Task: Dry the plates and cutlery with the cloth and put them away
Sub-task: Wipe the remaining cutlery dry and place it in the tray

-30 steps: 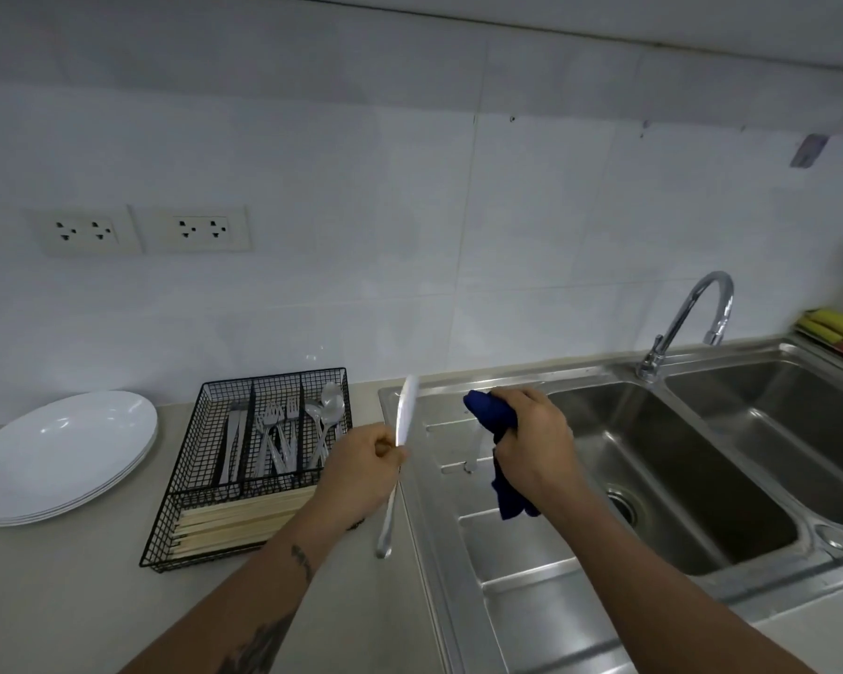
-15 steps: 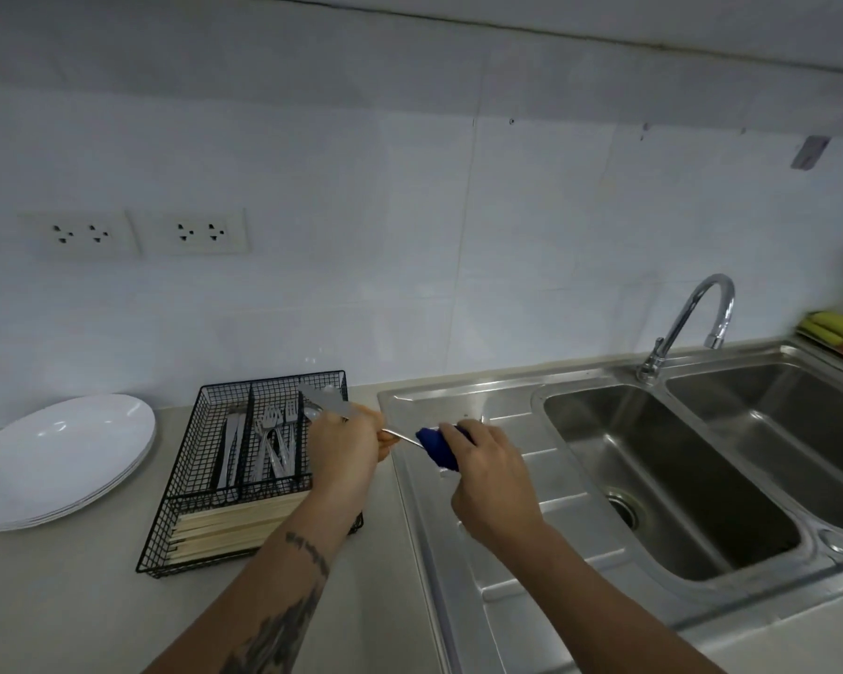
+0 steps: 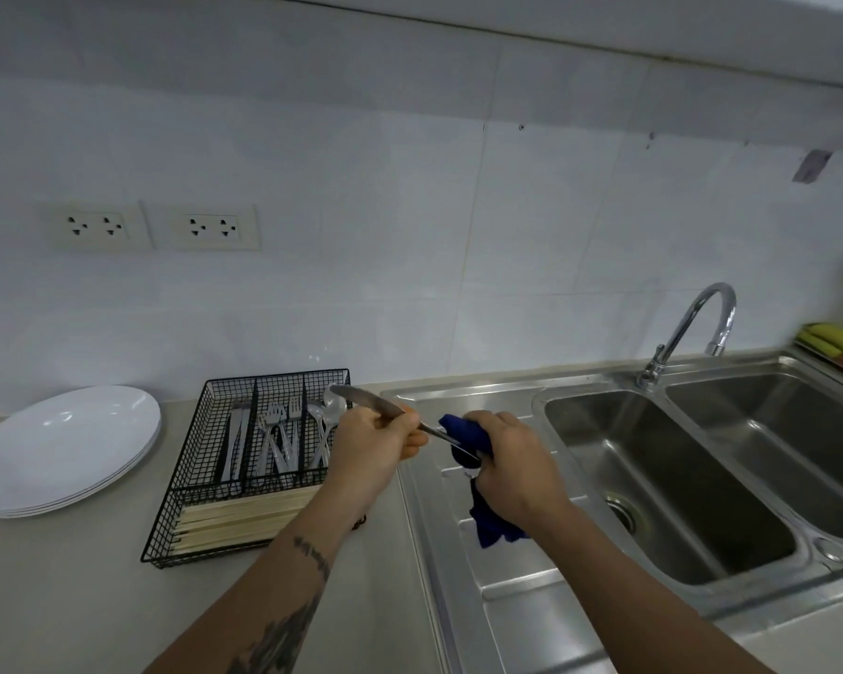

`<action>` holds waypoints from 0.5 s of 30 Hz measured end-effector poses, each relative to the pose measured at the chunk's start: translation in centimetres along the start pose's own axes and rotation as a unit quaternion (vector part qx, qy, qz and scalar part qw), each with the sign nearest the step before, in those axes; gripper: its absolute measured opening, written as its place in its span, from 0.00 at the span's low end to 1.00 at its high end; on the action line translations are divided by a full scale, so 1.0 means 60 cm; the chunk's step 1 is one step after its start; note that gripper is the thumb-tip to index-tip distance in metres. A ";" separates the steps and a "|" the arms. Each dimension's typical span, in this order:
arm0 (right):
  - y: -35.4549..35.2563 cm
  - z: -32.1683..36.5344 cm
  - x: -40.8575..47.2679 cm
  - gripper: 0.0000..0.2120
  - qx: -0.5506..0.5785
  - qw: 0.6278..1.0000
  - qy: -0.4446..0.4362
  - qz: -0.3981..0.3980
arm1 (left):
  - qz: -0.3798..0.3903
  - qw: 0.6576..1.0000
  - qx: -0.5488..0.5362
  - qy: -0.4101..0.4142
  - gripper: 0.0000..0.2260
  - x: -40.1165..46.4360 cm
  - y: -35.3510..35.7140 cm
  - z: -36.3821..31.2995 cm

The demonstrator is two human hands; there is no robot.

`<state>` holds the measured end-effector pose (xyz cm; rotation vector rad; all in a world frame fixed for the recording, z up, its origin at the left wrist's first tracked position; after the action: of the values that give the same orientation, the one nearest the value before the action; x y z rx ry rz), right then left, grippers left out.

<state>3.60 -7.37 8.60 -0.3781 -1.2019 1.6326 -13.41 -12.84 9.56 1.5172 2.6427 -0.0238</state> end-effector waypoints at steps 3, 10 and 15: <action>0.002 0.018 -0.001 0.28 -0.041 0.997 -0.012 -0.070 | -0.047 0.999 0.008 0.002 0.05 0.002 0.000 0.008; 0.047 0.040 -0.030 0.41 -0.126 0.983 -0.123 -0.057 | -0.097 0.989 -0.090 -0.067 0.06 0.006 -0.004 0.007; 0.050 0.022 -0.041 0.38 -0.137 0.986 -0.086 -0.035 | -0.119 0.987 -0.072 -0.079 0.08 0.008 -0.022 0.036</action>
<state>2.07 -10.05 5.93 -0.3668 -1.5602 1.4660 -14.61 -13.22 7.32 1.1029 2.6184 0.0297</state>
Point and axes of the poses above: each hand's wrist, its own x-axis towards the middle knuckle, its own y-axis out of the palm, z = x × y, the point moved 1 cm from there along x, towards the middle knuckle, and after that the axes turned 2 degrees about -z, right-handed, at the moved point
